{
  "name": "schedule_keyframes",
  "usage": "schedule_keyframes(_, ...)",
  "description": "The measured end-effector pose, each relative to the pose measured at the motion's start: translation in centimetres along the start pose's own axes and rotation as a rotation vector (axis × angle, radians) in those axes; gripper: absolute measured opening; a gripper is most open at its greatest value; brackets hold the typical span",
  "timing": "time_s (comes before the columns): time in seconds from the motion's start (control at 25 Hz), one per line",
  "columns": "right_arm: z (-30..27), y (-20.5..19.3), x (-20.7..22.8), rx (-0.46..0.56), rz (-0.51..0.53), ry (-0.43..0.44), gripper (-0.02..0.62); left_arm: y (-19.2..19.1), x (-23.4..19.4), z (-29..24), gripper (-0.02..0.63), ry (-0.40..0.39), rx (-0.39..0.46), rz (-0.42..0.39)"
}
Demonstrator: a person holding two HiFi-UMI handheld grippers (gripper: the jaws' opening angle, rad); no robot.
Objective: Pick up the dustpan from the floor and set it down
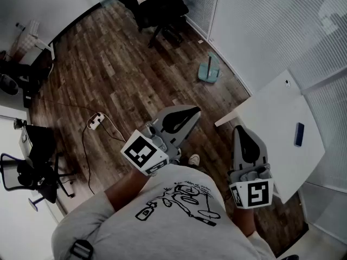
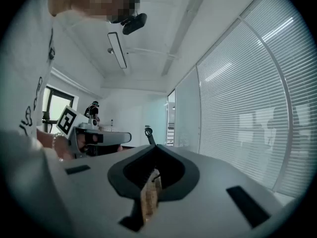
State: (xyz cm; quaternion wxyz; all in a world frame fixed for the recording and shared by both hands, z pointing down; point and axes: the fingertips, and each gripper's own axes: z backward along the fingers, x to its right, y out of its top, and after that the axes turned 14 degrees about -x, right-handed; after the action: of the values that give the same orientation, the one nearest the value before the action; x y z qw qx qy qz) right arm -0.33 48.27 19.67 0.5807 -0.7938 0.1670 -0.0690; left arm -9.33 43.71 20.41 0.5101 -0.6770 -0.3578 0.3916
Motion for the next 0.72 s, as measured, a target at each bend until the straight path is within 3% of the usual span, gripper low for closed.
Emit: schedule_keyframes(0.72,-5.6,1.8,-6.3,-0.027,-0.031,-0.029,0.005,-1.0,-8.1,7.2,0.002,0.046,-0.022,0.039)
